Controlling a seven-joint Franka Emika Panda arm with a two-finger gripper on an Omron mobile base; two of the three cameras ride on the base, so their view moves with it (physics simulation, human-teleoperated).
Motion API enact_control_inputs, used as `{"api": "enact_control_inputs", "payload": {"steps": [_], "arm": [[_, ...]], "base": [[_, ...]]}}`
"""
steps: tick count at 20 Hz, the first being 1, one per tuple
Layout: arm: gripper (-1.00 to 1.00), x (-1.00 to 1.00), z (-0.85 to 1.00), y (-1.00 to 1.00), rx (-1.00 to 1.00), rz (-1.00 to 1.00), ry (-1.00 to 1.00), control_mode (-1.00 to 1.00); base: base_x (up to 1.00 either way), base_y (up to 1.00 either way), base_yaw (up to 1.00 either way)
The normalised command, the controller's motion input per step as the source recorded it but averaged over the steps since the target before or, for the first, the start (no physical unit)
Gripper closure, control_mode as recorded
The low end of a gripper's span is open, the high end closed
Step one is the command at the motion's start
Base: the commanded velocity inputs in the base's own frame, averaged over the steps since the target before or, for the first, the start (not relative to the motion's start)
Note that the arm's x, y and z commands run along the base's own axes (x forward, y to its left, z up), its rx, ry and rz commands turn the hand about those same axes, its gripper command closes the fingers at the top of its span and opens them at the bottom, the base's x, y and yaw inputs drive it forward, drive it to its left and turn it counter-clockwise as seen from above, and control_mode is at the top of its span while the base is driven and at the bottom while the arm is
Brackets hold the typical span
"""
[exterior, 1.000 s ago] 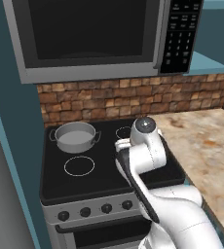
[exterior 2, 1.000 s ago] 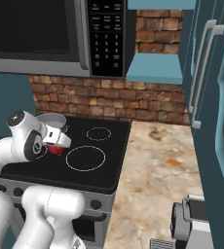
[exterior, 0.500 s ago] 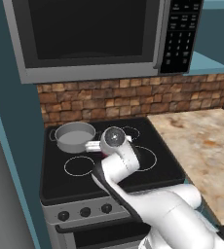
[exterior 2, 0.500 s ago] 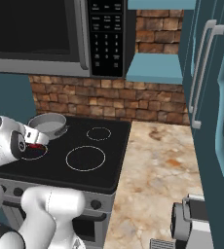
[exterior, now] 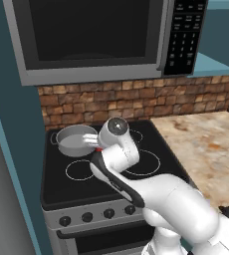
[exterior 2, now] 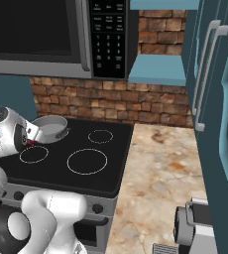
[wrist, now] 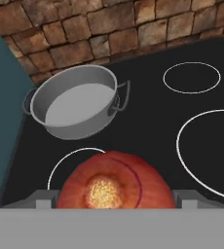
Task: Turn on the burner for the pot on the stove. Wait thirty seconds for the pot to heat up. Then add the onion to the pot.
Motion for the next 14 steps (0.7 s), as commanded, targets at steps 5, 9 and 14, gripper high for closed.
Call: {"api": "enact_control_inputs", "payload": {"steps": [5,9,14], "arm": [[1.00,0.07,0.13,-0.06,0.09,0.03,0.13,-1.00],[1.00,0.00,0.00,0.44,0.09,0.00,0.00,-1.00],[1.00,0.15,-0.08,1.00,0.06,0.00,0.00,-1.00]], "base": [[0.00,0.00,0.00],[0.00,0.00,0.00],[0.00,0.00,0.00]]}}
